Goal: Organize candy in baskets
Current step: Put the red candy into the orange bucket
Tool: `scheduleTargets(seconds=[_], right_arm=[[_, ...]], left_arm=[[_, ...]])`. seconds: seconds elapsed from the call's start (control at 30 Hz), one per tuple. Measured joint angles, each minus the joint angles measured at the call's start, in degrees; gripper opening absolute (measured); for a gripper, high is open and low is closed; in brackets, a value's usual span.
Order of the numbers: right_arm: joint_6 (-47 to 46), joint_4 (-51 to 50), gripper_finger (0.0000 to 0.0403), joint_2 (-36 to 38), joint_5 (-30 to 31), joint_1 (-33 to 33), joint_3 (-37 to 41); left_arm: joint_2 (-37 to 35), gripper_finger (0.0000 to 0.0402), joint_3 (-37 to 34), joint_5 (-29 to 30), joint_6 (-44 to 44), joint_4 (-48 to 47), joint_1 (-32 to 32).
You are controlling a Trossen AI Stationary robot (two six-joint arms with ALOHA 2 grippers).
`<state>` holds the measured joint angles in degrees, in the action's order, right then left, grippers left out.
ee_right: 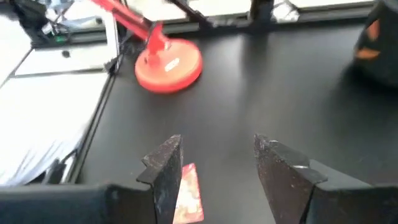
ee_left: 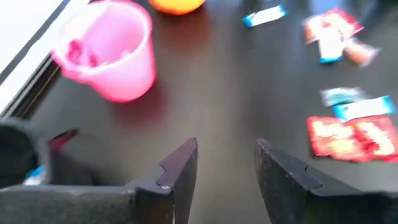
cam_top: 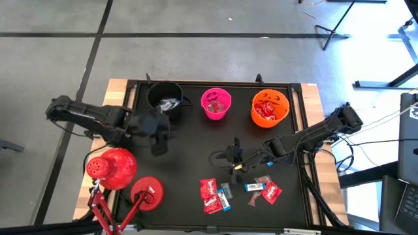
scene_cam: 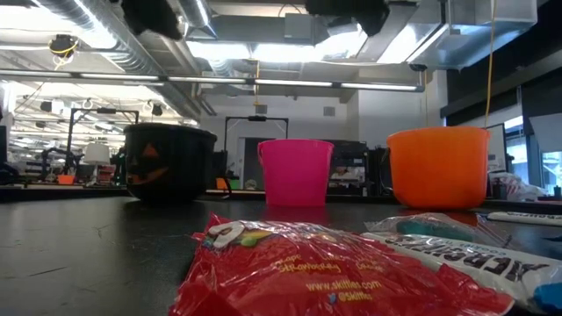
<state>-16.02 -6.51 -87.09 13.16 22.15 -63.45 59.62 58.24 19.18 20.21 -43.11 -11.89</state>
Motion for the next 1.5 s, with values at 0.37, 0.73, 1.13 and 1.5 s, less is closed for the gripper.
scheduleTargets(seconds=[0.37,0.73,1.13,1.5], right_arm=[[-3.2,5.7,0.0193,-14.1,-5.3,1.6,0.4],[-2.1,8.3,0.0193,-27.5,-8.7,1.5,-4.2],[-0.3,-0.4,0.0193,-34.3,-8.0,1.6,-10.7],[1.4,-7.9,0.0126,-34.3,1.1,1.5,-12.4]], left_arm=[[1.2,0.0147,0.0,4.2,-0.7,4.6,-10.0],[1.2,0.0146,0.0,4.2,-1.3,5.1,-10.3],[1.2,0.0146,0.0,4.7,-0.9,5.1,-10.3],[1.2,0.0146,0.0,6.1,-0.8,5.1,-10.3]])
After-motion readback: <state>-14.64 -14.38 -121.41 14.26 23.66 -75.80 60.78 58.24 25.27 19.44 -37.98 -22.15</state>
